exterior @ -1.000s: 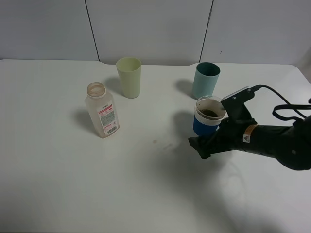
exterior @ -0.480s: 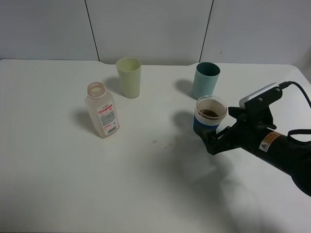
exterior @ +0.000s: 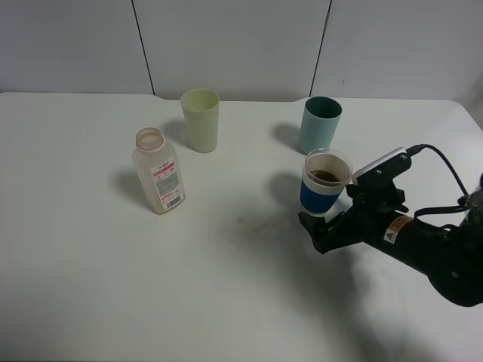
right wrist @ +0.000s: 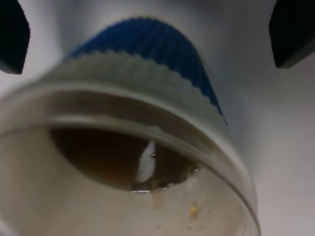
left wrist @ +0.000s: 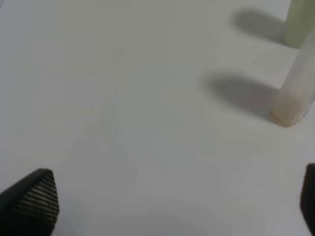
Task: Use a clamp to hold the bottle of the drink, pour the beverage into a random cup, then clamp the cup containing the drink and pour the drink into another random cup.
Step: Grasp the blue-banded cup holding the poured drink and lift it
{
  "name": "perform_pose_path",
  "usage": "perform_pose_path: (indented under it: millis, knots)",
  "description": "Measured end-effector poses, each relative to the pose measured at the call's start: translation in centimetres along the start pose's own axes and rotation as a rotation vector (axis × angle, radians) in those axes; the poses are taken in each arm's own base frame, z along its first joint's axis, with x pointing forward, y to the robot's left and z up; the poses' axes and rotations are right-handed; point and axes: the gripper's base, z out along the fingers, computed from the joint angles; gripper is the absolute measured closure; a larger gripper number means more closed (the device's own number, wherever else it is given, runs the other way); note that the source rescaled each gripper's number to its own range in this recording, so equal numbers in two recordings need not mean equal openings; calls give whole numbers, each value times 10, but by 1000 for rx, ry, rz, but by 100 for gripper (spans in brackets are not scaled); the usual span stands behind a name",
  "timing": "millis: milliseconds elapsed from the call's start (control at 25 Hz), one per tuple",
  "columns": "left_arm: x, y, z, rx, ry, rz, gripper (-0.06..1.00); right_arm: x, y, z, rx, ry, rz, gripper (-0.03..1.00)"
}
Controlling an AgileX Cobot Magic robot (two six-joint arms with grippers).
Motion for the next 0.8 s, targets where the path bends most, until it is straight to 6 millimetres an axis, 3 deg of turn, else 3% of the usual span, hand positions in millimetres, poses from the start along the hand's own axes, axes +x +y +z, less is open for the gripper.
perform_pose_path:
  millis: [200, 640, 720, 800]
  knots:
    - [0, 0, 0, 0, 0, 0, -6, -4, 2, 22, -14, -27, -7, 4]
    - [0, 0, 0, 0, 0, 0, -6, -16, 0, 35, -3, -86, -6, 5]
    - [0, 0, 0, 0, 0, 0, -6, -16, 0, 35, -3, -86, -6, 14]
    - [0, 0, 0, 0, 0, 0, -6, -16, 0, 35, -3, -86, -6, 39]
